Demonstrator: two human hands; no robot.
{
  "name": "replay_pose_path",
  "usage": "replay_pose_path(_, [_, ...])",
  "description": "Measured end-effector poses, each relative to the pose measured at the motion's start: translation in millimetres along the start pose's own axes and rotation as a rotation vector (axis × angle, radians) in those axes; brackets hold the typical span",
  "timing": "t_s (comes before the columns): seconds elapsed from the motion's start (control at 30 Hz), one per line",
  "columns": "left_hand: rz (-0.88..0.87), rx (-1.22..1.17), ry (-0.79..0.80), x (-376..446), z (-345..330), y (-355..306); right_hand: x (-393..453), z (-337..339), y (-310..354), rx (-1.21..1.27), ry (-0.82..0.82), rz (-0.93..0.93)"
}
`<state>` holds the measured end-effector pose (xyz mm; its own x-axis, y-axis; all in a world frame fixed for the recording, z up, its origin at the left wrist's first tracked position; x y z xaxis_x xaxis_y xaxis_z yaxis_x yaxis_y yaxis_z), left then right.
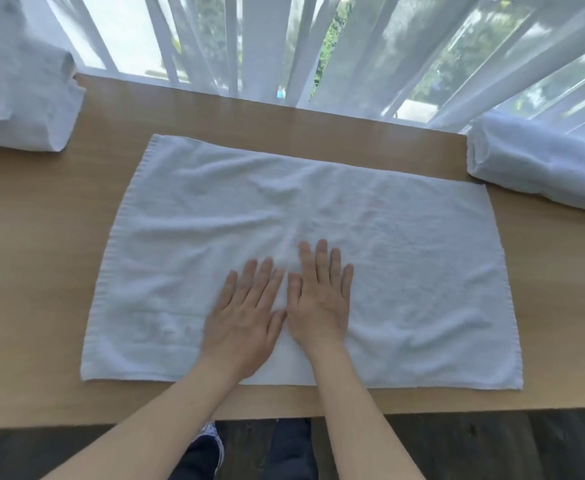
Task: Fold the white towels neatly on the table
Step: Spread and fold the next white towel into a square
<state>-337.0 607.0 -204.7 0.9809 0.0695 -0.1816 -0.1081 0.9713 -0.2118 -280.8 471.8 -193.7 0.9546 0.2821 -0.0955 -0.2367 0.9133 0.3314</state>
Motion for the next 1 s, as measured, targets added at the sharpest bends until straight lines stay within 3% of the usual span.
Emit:
replay_pose_path(0.13, [-0.013, 0.013, 0.003, 1, 7, 38, -2, -7, 0, -0.076, -0.019, -0.031])
replay_pose_path(0.3, [0.097, -0.029, -0.022, 30, 23, 60, 0, -8, 3, -0.076, -0.051, -0.041])
replay_pose_path(0.47, [-0.197, -0.023, 0.016, 90, 32, 20, 1, -9, 1, -0.088, -0.083, -0.04])
replay_pose_path(0.53, [-0.228, 0.021, 0.044, 117, 32, 9, 1, -10, 1, -0.103, -0.087, -0.032])
replay_pose_path(1.0, [0.238, 0.017, -0.007, 233, 63, 97, 4, -14, -2, -0.134, -0.156, -0.008])
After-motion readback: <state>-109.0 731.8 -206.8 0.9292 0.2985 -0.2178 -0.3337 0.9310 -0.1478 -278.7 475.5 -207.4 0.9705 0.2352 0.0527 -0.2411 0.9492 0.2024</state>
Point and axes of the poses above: each hand's wrist, its own x-axis towards the middle knuckle, its own z-axis out of the back of the hand, y = z × x, the point moved 1 cm from there along x, towards the middle knuckle, and after that the axes turned 12 degrees about z, right-handed, at the moved point
